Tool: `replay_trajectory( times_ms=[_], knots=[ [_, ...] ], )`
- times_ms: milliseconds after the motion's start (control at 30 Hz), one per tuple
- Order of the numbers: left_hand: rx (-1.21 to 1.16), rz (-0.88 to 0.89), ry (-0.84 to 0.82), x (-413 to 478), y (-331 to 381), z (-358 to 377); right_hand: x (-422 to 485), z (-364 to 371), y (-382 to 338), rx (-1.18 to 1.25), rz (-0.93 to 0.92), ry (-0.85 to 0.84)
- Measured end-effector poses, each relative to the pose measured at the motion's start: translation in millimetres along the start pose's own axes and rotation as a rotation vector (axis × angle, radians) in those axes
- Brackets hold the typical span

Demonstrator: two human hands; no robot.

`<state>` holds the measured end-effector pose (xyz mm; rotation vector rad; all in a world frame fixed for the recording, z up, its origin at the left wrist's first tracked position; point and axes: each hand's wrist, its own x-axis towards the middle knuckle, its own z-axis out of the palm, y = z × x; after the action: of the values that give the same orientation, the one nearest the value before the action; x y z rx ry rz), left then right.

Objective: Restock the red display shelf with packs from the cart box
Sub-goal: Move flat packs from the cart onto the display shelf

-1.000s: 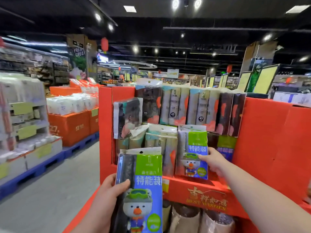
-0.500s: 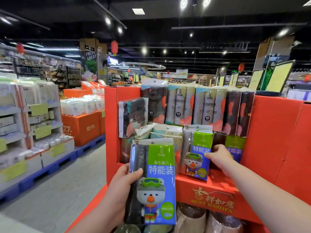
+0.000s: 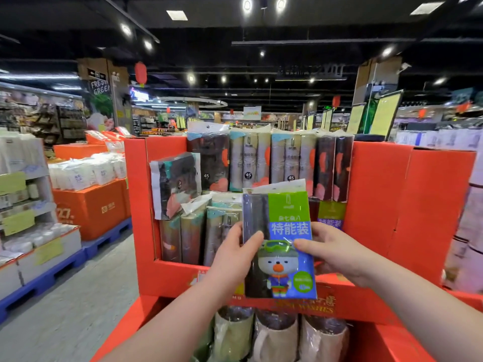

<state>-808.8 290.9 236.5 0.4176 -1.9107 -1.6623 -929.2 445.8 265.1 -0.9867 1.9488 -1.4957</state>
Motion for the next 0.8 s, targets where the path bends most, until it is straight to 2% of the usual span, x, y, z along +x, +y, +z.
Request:
replay_trajectory(
  times_ms=[167, 267, 367, 500, 600, 667, 733, 800],
  knots=[
    [0.965, 0.179, -0.009, 0, -21, -22, 18, -22, 3, 0.059, -0.032, 0.199],
    [1.24, 0.281, -0.081, -6, -36, -33, 34, -26, 16, 0.034, 0.031, 0.27],
    [1.35, 0.355, -0.143, -8, -45, -37, 43, -22, 25, 0.044, 0.074, 0.295],
    [1.314, 0.421, -0.148, -9, -54, -40, 49, -8, 32, 0.069, 0.119, 0.286],
    [1.277, 0.47, -0.096, -10, -61, -41, 55, 0, 40, 0.048, 0.18, 0.27],
    [1.26, 0.51, -0.051, -12, -63, -41, 60, 1, 46, 0.015, 0.2, 0.318],
    [1.259, 0.526, -0.039, -14, -62, -40, 67, 0, 52, -0.13, 0.171, 0.392],
    [1.273, 0.519, -0.05, -14, -62, -39, 69, -1, 52, -0.384, 0.16, 0.427]
  ],
)
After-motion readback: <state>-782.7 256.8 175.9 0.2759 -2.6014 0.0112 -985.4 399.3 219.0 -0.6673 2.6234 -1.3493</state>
